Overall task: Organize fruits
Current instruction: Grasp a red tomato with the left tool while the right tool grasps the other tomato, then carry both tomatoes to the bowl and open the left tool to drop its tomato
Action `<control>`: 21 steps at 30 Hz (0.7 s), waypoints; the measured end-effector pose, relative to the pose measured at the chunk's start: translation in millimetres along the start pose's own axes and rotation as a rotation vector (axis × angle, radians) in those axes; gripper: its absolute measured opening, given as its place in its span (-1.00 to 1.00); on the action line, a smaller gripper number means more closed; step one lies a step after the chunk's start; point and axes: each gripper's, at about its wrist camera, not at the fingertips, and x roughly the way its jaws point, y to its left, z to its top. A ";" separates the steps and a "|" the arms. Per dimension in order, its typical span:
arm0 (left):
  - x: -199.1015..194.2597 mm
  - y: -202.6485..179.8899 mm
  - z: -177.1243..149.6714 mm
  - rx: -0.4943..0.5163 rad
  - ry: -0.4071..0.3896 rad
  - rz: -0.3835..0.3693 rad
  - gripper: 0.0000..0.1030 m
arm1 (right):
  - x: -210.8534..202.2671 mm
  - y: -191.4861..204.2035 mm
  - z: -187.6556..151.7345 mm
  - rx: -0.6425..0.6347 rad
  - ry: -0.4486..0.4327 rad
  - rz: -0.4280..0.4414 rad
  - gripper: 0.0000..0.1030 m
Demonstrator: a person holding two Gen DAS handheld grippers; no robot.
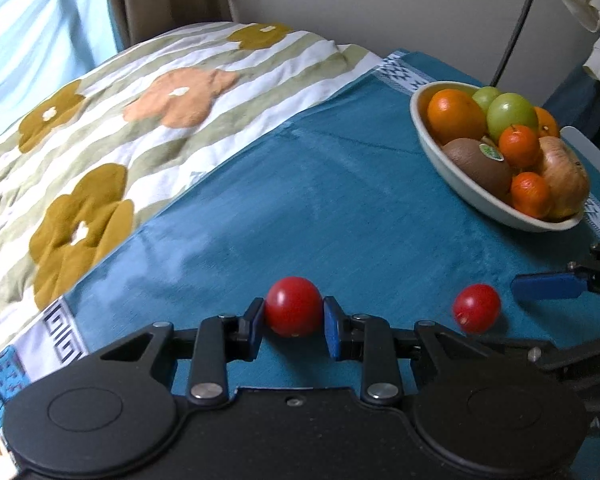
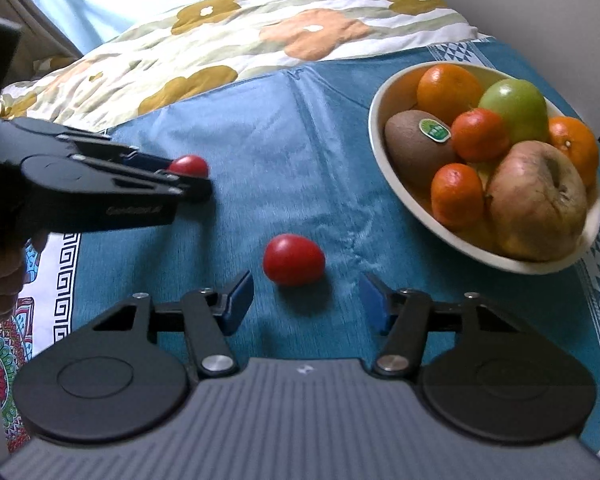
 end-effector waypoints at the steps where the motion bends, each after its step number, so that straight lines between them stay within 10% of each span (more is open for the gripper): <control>1: -1.2 1.8 -1.7 -0.006 0.001 0.007 -0.35 | 1.7 0.5 1.2 -0.004 -0.001 0.004 0.36; 21: -73.2 1.2 -29.9 -0.205 -0.091 0.185 -0.35 | -5.2 0.2 10.4 -0.051 -0.051 0.037 -0.01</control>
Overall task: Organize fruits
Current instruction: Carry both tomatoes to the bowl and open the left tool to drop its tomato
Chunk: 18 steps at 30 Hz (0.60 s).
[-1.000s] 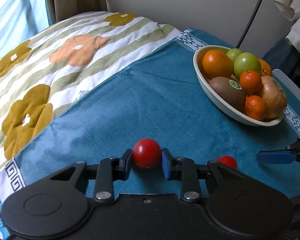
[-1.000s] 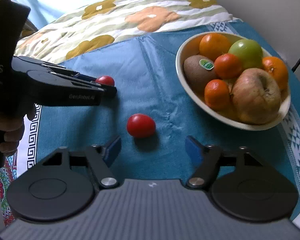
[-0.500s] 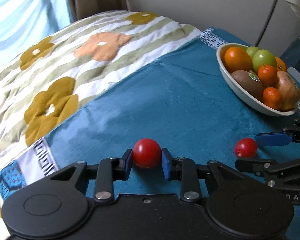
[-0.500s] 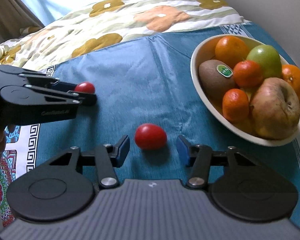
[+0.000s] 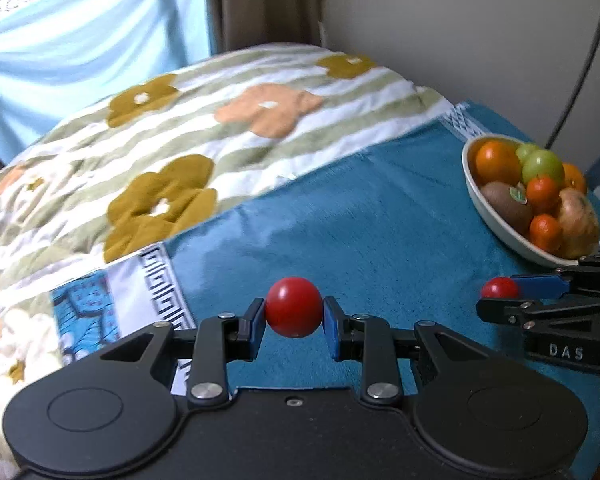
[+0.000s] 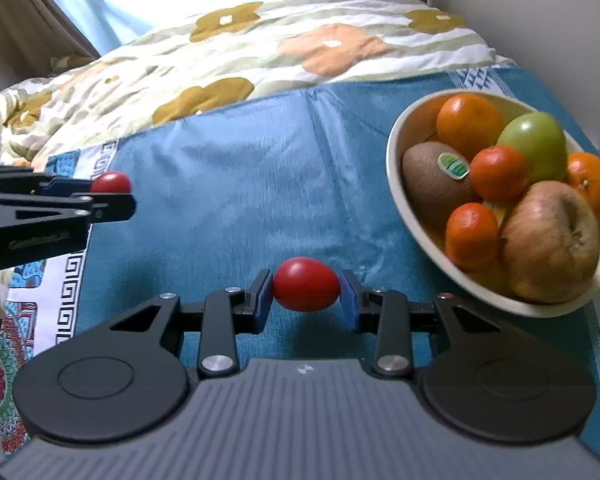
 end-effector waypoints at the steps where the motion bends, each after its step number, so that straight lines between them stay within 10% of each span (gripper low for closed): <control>1: -5.7 -1.1 -0.9 -0.011 -0.008 0.008 -0.35 | -4.6 -1.3 0.4 -0.003 -0.008 0.002 -0.01; 18: -89.0 -64.1 -10.1 -0.233 -0.094 0.148 -0.35 | -79.5 -48.5 3.8 -0.104 -0.096 0.107 -0.01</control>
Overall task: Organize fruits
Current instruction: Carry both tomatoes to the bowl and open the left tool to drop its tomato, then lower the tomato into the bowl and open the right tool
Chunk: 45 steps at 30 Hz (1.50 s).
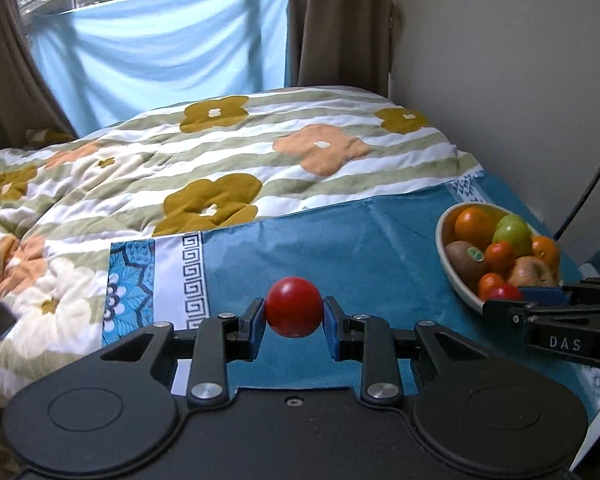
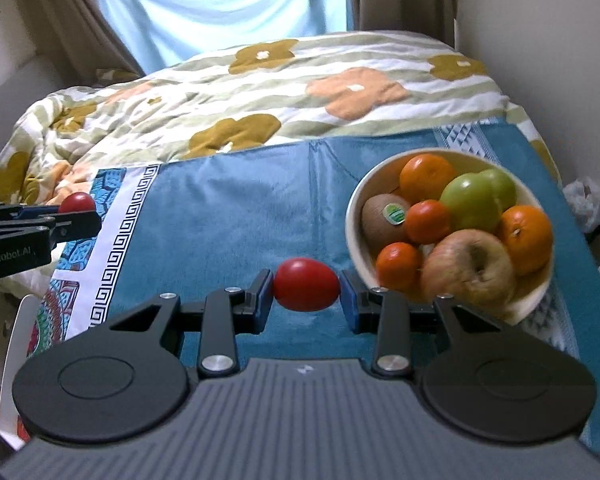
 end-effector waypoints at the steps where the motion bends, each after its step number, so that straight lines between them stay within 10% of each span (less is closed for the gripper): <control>1: -2.7 -4.7 -0.3 -0.010 -0.002 0.004 -0.35 | -4.2 -3.6 0.7 -0.004 -0.005 0.006 -0.01; 16: 0.4 -101.5 24.9 -0.063 -0.038 0.009 -0.35 | -38.3 -95.2 35.1 -0.117 -0.082 0.035 -0.01; 41: 145.7 -175.1 73.6 -0.032 0.078 -0.022 -0.31 | 44.0 -192.6 86.9 -0.136 -0.078 0.041 -0.01; 45: 141.5 -175.0 73.8 -0.025 0.067 -0.011 0.59 | 48.4 -194.8 85.9 -0.127 -0.075 0.046 -0.01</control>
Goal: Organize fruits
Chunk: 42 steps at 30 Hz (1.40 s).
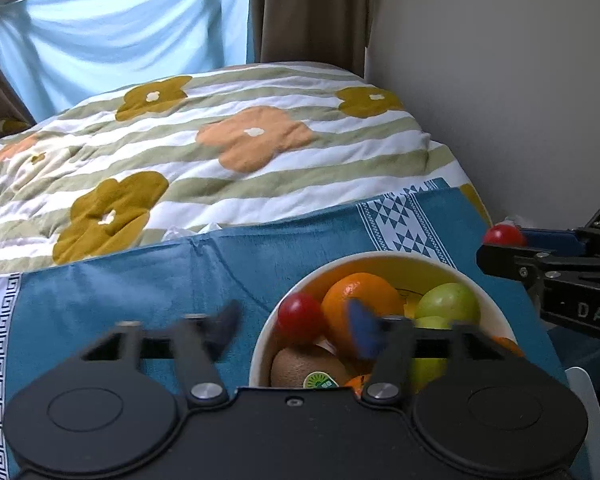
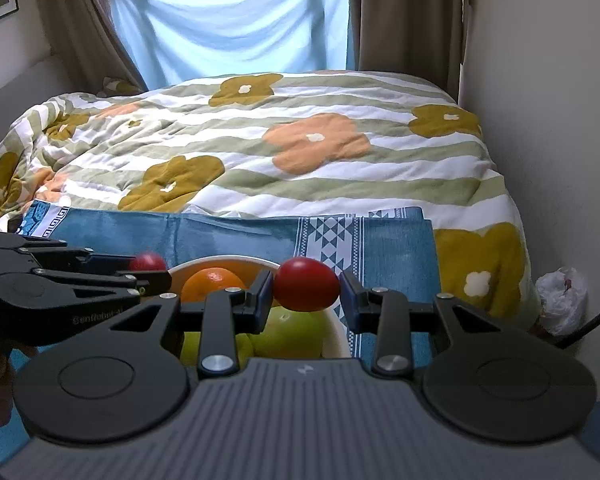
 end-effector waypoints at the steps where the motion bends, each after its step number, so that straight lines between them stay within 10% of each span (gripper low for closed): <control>1: -4.3 0.8 0.2 -0.003 -0.013 0.001 0.66 | 1.2 -0.6 0.0 0.003 0.002 0.001 -0.01; 29: -76.3 45.7 -37.9 -0.198 -0.029 0.190 0.66 | 52.0 10.3 8.4 -0.041 0.073 0.135 0.01; 34: -87.9 49.6 -43.5 -0.218 -0.047 0.192 0.67 | 36.8 9.6 4.5 -0.031 0.018 0.125 1.00; 42: -114.4 51.7 -47.5 -0.205 -0.097 0.185 0.67 | 4.4 20.5 0.0 -0.054 -0.010 0.106 1.00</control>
